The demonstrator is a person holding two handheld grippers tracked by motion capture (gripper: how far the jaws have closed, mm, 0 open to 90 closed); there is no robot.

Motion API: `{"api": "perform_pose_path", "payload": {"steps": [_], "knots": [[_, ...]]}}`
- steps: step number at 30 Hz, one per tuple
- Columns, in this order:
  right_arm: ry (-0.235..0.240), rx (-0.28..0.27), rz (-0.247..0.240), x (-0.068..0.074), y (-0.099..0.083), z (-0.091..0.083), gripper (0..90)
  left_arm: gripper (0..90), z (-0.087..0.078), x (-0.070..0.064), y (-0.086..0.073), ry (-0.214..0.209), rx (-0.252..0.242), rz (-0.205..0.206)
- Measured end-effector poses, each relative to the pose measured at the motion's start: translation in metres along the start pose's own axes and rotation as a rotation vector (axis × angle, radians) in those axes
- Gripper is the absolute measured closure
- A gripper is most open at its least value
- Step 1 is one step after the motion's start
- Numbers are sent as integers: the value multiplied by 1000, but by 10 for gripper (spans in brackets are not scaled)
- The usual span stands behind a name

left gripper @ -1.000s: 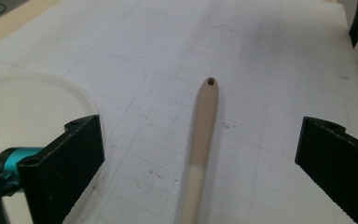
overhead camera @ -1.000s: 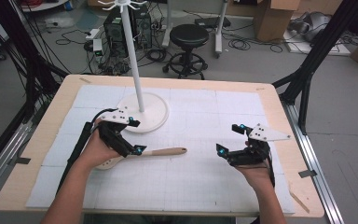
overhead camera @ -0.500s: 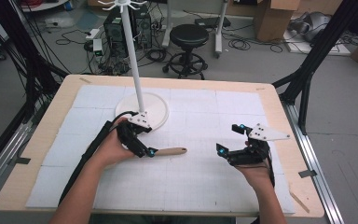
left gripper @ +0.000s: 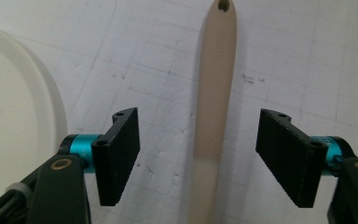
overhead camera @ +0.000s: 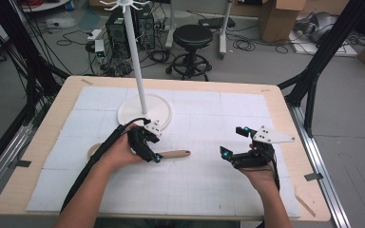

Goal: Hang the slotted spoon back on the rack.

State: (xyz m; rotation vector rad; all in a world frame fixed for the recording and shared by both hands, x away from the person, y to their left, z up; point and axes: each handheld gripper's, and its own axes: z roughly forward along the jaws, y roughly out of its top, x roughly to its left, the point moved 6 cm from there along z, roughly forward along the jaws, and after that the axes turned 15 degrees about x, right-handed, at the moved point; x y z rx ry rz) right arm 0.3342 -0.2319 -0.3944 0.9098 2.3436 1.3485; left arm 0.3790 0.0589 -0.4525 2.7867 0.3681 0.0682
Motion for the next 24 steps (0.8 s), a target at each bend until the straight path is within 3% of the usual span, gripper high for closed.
{"api": "perform_pose_path", "payload": {"steps": [17, 24], "knots": [[3, 9, 1, 0, -1, 2, 25, 527, 18, -4, -3, -11, 113, 28], [1, 14, -1, 0, -2, 4, 25, 577, 18, -4, -3, -18, 115, 33]]}}
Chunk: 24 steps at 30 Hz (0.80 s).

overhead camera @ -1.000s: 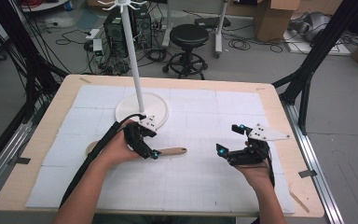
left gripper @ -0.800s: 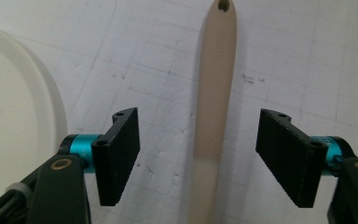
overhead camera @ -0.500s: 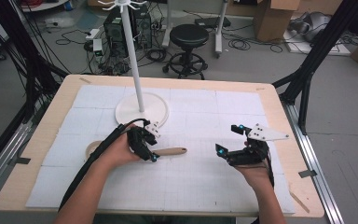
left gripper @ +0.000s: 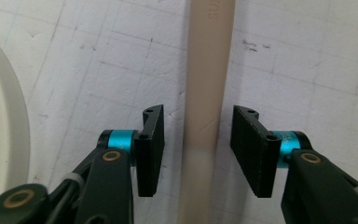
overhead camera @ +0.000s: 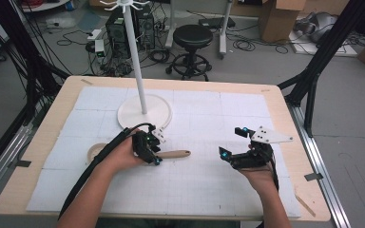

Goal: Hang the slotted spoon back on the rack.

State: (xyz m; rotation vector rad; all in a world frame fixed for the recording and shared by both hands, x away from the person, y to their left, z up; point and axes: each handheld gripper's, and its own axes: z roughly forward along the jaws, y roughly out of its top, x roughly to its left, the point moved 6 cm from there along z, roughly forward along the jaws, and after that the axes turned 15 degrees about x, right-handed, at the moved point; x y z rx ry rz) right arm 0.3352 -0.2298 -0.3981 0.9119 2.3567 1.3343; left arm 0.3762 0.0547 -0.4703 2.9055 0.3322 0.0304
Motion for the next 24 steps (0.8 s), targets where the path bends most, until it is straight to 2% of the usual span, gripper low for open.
{"api": "perform_pose_path", "payload": {"steps": [3, 9, 16, 24], "knots": [[2, 6, -1, 1, 0, 0, 25, 657, 0, 1, 0, -8, 5, -6], [-3, 0, -5, 1, 0, 0, 25, 711, 0, -2, 4, 6, 37, -1], [-2, 2, -5, 1, 0, 0, 26, 729, -1, -5, 5, 28, 61, 19], [-2, -3, 1, 0, 0, -1, 26, 736, -5, -7, 3, 6, 46, 34]]}}
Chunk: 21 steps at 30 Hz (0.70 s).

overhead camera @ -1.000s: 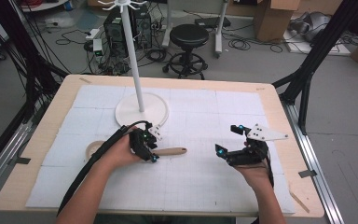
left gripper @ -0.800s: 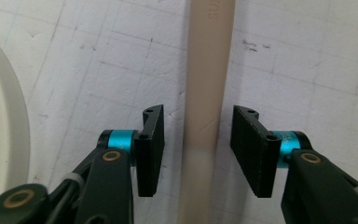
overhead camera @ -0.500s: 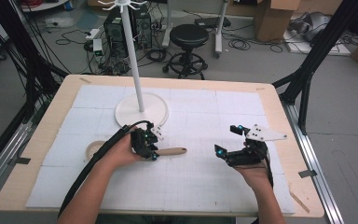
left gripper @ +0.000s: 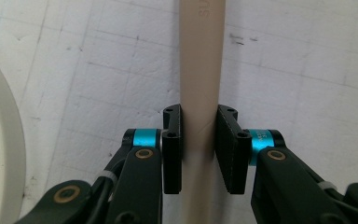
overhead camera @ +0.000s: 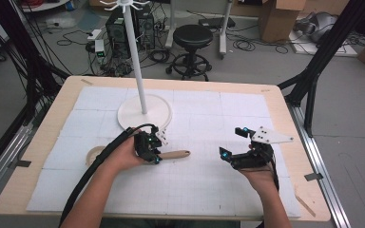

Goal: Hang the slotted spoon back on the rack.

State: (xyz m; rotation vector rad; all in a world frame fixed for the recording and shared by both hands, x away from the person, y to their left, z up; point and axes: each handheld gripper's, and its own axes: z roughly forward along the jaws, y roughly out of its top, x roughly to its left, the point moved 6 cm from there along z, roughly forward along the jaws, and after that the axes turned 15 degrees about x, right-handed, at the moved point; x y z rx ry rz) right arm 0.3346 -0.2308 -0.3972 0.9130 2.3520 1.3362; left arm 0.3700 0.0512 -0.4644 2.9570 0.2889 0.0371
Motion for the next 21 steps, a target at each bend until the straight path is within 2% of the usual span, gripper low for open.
{"api": "perform_pose_path", "payload": {"steps": [4, 11, 14, 16, 21], "knots": [[3, 3, 2, 0, 0, 1, 26, 736, -16, 2, -4, 11, -53, -4], [3, 2, -1, 1, 0, 1, 26, 737, -53, 6, -19, 17, -192, -41], [5, 5, 1, 1, 0, 2, 26, 737, -65, 7, -24, 12, -253, -69], [9, 12, 8, 3, -1, 3, 26, 737, -72, 7, -28, 18, -279, -83], [7, 6, -1, 2, 0, 4, 26, 738, -83, 9, -33, 23, -300, -82]]}}
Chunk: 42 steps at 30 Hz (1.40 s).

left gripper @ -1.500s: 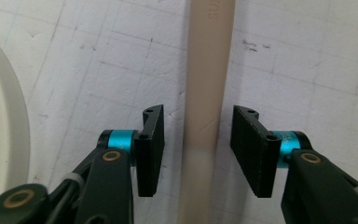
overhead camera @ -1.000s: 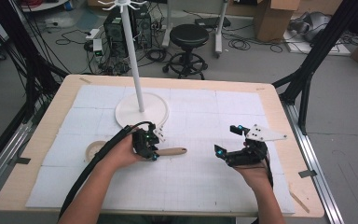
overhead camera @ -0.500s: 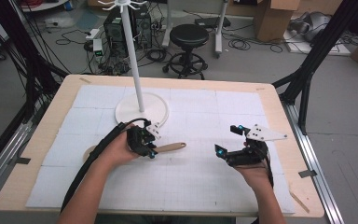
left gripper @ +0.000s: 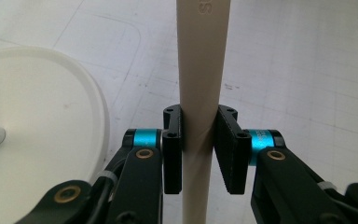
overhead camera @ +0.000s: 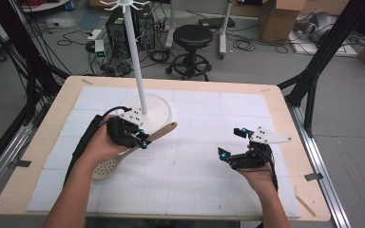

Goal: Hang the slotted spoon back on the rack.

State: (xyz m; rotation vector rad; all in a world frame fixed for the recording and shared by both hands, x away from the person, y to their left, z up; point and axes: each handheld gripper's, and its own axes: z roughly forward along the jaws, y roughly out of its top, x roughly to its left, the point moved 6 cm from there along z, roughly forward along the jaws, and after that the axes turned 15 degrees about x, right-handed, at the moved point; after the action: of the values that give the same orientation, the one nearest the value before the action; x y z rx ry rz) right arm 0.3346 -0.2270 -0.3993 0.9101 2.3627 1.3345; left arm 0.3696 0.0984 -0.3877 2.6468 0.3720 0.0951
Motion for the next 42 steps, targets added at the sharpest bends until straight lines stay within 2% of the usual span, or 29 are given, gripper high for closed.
{"api": "perform_pose_path", "payload": {"steps": [7, 9, 20, 25, 29, 33, 38, 42], "knots": [[1, 3, 5, 0, -1, 0, 26, 738, -21, 1, 4, 4, -46, 7], [0, 3, 6, 0, -1, 0, 26, 738, -28, 2, 4, 5, -70, -1], [6, 7, 9, 0, -1, 1, 26, 738, -61, 8, 6, 18, -127, -7], [5, 6, 7, 0, -1, 1, 26, 738, -75, 10, 8, 12, -168, -15], [10, 6, 4, 0, -1, 2, 26, 738, -86, 13, 9, 4, -210, -26], [10, 7, 8, 0, -1, 2, 26, 737, -98, 18, 10, -7, -250, -57], [9, 5, 4, 0, -1, 2, 26, 736, -112, 25, 10, -3, -277, -72], [6, 6, 5, 0, -1, 2, 26, 736, -121, 31, 12, 3, -297, -102]]}}
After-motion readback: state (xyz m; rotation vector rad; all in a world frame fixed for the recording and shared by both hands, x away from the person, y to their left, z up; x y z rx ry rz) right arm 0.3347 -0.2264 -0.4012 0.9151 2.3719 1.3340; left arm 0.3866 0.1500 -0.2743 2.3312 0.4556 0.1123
